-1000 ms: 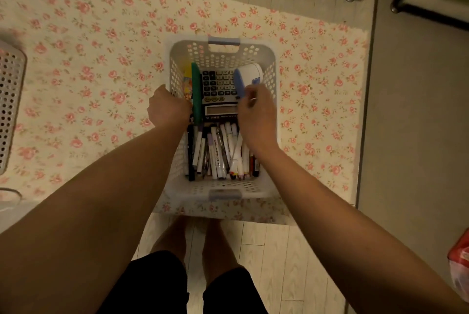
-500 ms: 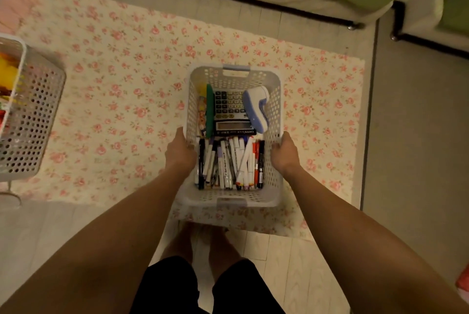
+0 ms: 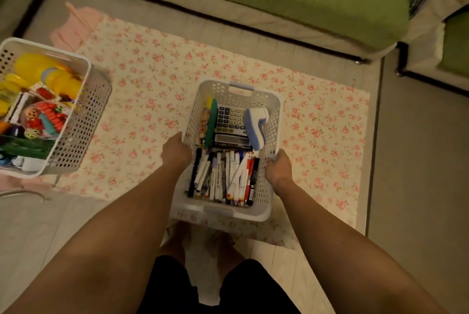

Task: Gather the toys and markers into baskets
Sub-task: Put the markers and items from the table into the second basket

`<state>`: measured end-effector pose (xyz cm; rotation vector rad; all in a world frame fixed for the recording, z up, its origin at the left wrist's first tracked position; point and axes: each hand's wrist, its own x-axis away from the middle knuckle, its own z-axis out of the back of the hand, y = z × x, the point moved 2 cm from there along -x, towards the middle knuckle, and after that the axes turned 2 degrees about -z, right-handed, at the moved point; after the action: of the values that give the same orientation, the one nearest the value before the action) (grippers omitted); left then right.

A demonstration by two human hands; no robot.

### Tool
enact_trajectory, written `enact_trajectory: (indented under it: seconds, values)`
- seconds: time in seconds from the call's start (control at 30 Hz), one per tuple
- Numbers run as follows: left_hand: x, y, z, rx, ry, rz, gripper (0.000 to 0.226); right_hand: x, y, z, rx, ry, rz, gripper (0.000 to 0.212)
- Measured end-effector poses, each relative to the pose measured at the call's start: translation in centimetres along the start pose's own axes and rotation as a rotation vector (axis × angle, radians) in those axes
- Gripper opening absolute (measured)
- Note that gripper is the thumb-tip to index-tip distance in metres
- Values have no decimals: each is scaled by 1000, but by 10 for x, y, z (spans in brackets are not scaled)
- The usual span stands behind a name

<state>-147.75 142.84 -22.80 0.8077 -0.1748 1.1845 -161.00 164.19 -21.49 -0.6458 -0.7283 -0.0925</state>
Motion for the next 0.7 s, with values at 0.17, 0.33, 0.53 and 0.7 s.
enact_trajectory:
  seconds: [0.17, 0.33, 0.53, 0.7]
  values:
    - [-14, -33, 51, 18, 35, 0, 32, 25, -31, -44, -49, -16, 23, 29]
    - [-42, -73, 101, 12, 66, 14, 30, 47, -66, -105, -93, 5, 20, 33]
    - [-79, -121, 150, 64, 70, 39, 32, 68, -101, -181, -130, 48, -26, 32]
    - [-111, -152, 172, 168, 55, 59, 44, 66, -119, -235, -123, 59, -28, 23]
